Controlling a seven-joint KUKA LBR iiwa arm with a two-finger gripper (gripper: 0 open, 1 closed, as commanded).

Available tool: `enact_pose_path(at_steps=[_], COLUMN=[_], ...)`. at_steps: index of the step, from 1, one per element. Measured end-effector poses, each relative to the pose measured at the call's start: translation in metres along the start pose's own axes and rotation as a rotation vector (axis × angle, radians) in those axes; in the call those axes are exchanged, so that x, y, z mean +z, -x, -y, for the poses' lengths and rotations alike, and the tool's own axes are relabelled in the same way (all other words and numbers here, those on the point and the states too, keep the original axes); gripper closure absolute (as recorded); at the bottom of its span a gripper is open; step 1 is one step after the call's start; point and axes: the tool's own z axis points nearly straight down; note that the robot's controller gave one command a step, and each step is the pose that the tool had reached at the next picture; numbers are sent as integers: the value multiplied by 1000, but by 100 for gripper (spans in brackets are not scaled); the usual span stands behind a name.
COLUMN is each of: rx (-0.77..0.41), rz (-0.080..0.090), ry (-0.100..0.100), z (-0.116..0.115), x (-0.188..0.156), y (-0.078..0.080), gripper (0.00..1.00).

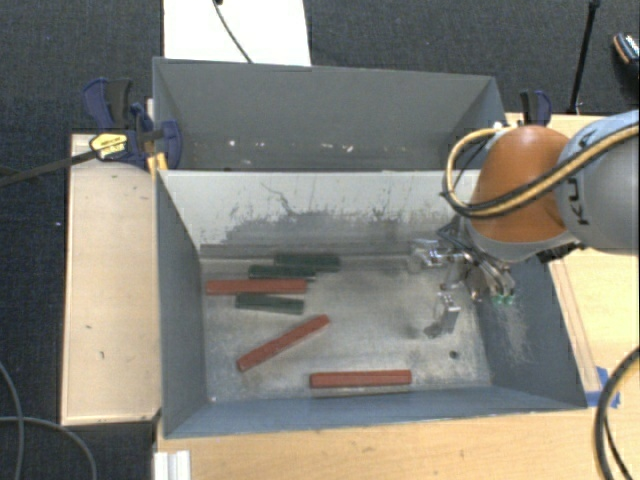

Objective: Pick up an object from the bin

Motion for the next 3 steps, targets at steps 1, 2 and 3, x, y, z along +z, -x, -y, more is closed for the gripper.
enact_pose_path(at_steps=[1, 2, 3], rx=[-50, -136, -367], rz=[8, 10, 6], ry=[1, -3, -4], z=[-107, -142, -181], x=[-32, 28, 26], y=[-28, 24, -35], gripper=[0, 0, 0])
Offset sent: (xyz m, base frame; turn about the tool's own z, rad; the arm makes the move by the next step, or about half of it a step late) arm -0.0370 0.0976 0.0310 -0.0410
